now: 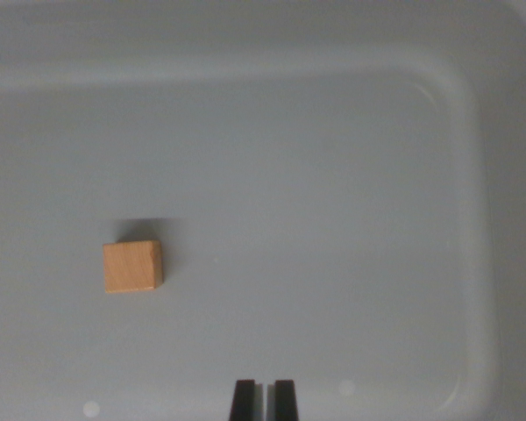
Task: Push wooden cube
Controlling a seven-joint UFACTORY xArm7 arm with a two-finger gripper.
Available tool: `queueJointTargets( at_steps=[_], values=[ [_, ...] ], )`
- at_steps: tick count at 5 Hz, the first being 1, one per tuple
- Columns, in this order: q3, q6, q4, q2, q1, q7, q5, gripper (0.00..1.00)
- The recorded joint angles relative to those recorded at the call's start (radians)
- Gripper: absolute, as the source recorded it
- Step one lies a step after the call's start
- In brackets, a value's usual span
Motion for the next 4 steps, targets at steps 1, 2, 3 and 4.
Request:
queueJointTargets(
  at_steps=[1, 2, 3, 4],
  values=[
    [0.001, -0.014, -0.012, 0.003, 0.0021, 0.004, -0.0012, 0.0],
    [0.001, -0.014, -0.012, 0.003, 0.0021, 0.004, -0.0012, 0.0],
    [0.004, -0.033, -0.029, 0.008, 0.005, 0.01, -0.0029, 0.0],
    [0.004, -0.033, -0.029, 0.008, 0.005, 0.01, -0.0029, 0.0]
  ],
)
